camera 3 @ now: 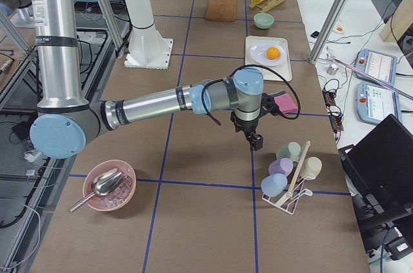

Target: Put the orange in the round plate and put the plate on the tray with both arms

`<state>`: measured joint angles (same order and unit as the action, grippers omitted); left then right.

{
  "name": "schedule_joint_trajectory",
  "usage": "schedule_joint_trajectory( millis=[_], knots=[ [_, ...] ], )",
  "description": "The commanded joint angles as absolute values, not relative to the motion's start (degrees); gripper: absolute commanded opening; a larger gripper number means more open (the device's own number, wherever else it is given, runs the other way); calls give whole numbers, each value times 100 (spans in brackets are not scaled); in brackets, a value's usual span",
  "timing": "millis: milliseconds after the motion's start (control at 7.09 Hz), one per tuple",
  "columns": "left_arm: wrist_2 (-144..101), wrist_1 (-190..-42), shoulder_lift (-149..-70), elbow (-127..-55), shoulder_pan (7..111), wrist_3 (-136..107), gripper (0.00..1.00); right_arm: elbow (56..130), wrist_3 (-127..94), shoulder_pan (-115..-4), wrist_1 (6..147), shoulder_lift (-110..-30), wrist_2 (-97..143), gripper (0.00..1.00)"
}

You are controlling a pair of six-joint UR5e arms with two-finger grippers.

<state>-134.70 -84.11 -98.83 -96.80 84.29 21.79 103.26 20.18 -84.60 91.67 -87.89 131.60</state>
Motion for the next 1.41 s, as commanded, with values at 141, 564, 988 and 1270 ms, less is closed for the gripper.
schedule_joint_trajectory(
  millis=[141, 564, 988, 1270],
  knots=[
    [-13465, -8682, -9800, -9677, 8429, 2171, 100, 10336, 2021, -8455, 9167, -8789, 13157, 100],
    [-13465, -8692, -9800, -9677, 8429, 2153, 100, 10336, 2021, -8455, 9167, -8789, 13148, 100],
    [-13474, -8692, -9809, -9694, 8446, 2153, 100, 10318, 2021, -8455, 9167, -8789, 13122, 100],
    [-13474, -8692, -9817, -9694, 8429, 2153, 100, 10327, 2021, -8438, 9167, -8789, 13122, 100]
  ],
)
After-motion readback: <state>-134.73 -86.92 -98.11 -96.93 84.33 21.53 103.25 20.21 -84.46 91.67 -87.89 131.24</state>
